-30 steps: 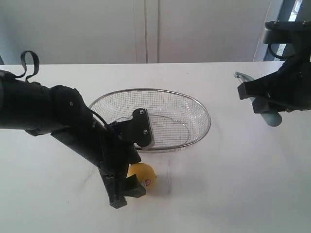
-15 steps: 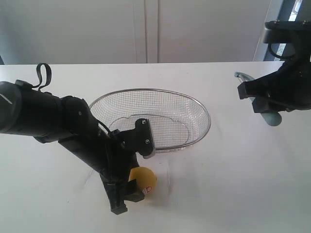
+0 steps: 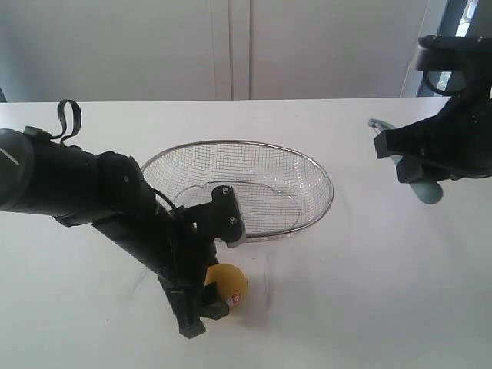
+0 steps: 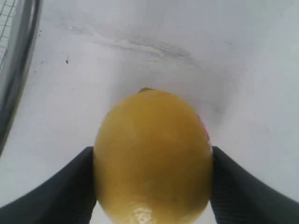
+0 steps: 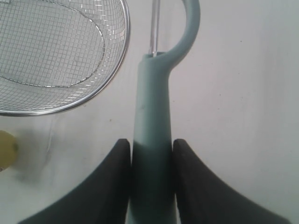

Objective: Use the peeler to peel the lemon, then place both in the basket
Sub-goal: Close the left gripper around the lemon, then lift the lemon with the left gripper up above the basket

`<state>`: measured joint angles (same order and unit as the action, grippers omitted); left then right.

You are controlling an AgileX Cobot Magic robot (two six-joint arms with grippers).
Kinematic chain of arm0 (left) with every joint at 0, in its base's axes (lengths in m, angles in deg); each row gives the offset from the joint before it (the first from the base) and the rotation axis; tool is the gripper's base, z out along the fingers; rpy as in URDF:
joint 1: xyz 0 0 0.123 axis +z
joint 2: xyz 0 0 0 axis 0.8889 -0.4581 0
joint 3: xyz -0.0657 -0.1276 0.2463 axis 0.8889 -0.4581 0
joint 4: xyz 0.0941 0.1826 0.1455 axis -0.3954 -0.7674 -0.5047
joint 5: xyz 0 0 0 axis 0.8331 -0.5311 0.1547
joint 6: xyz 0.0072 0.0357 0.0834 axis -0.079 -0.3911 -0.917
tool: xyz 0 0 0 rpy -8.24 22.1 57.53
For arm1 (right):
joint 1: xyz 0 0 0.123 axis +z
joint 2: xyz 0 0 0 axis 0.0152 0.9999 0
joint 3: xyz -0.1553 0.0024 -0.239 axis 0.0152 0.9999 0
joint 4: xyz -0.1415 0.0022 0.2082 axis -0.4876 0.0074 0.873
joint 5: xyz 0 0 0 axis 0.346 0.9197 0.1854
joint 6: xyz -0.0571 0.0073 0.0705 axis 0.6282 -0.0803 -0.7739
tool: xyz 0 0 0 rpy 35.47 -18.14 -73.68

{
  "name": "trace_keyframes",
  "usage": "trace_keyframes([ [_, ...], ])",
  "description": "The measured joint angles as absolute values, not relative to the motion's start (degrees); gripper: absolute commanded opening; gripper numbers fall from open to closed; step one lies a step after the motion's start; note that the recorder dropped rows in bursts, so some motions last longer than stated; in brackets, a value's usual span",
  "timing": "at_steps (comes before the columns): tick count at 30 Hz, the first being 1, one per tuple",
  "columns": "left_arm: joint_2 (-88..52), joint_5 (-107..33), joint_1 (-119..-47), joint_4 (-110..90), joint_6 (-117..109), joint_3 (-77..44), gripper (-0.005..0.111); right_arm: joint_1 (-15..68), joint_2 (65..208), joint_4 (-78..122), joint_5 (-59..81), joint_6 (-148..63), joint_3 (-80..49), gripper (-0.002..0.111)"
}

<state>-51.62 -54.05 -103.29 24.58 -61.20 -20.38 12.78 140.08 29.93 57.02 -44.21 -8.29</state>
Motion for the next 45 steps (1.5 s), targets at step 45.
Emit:
trace_keyframes([
  [45,-25.73,-59.71,-103.29,24.58,-50.67,-20.38,0.000,12.78,140.08,30.41,58.51,-44.21,-8.16,0.000],
])
